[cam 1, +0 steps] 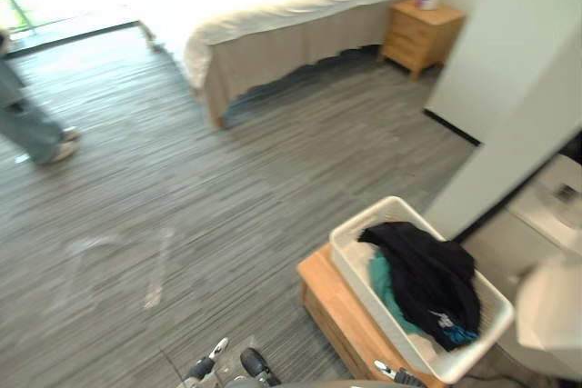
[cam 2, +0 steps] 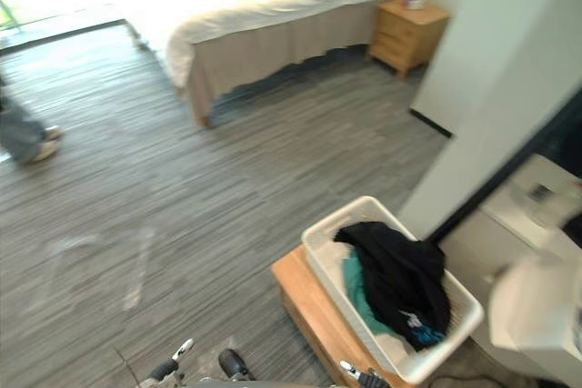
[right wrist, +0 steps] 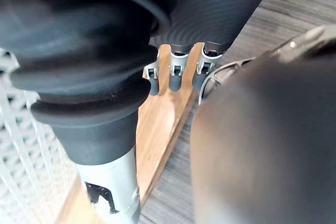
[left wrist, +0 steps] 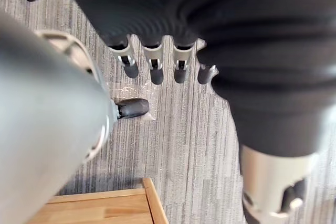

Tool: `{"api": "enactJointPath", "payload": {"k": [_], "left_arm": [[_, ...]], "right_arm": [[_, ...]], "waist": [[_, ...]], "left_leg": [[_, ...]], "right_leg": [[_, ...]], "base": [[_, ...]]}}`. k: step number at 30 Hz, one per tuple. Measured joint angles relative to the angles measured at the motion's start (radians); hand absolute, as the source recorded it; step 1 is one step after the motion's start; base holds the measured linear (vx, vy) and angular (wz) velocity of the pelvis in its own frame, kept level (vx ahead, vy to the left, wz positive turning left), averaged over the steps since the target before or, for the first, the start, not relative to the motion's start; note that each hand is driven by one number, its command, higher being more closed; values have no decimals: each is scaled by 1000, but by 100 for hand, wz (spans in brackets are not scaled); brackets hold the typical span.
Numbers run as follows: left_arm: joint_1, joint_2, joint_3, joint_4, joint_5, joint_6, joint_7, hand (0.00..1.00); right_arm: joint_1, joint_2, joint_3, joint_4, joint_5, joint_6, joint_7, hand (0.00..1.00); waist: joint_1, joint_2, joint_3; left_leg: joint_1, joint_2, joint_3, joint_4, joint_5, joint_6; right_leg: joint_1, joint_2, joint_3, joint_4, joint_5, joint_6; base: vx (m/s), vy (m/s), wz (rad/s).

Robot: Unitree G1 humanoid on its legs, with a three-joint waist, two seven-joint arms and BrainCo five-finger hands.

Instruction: Tidy the bed and pick cloth on bed and put in laundry

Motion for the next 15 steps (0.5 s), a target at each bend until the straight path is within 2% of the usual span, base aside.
{"api": "enactJointPath", "payload": {"k": [2, 7, 9, 10, 12, 13, 14, 15], "left_arm": [[6, 2, 1, -8, 11, 1, 1, 0], [-4, 12, -4, -17, 78, 21, 2, 0], [-16, 12, -26, -18, 103, 20, 2, 0], [-21, 13, -36, -17, 132, 18, 8, 0], [-30, 9, -36, -14, 159, 19, 26, 0], [-44, -2, -30, -13, 183, 20, 39, 0], [-50, -8, -29, -13, 199, 21, 47, 0], [-59, -19, -28, -10, 231, 28, 51, 0]], "right_arm": [[-4, 0, 9, 2, 0, 5, 3, 0], [-2, -8, 9, -2, 51, -11, -20, 0], [5, -4, 10, -12, 74, -23, -33, 0], [18, 1, 16, -38, 94, -27, -36, 0], [34, 4, 18, -46, 100, -24, -38, 0], [45, 2, 17, -53, 99, -24, -38, 0], [48, 0, 18, -60, 99, -24, -37, 0], [52, -3, 18, -78, 97, -31, -36, 0]], "waist": [[18, 6, 5], [16, 3, 30], [13, 10, 43], [-5, 7, 54], [-15, 2, 55], [-7, 2, 57], [-6, 6, 60], [-10, 18, 67]], "left_leg": [[-10, -7, -11, 0, -3, 4], [-37, -49, -51, 1, -15, 20], [-37, -67, -87, 1, -19, 26], [-35, -87, -136, 0, -25, 34], [-33, -124, -193, 0, -33, 45], [-34, -141, -224, 0, -39, 53], [-34, -144, -244, 0, -39, 53], [-34, -144, -281, 0, -38, 53]], "right_leg": [[0, 1, -12, -6, -4, 4], [2, -19, -74, 15, -16, 5], [1, -14, -36, 33, -54, -23], [-2, 20, 70, 38, -88, -79], [-4, 62, 211, 47, -122, -133], [-19, 84, 296, 75, -138, -159], [-27, 101, 349, 92, -139, -161], [-57, 152, 452, 127, -144, -145]], "base": [[-116, 46, 29], [-99, 73, 40], [-67, 29, 59], [-43, -8, 79], [17, -24, 105], [62, -28, 91], [70, -36, 82], [49, -29, 65]]}}
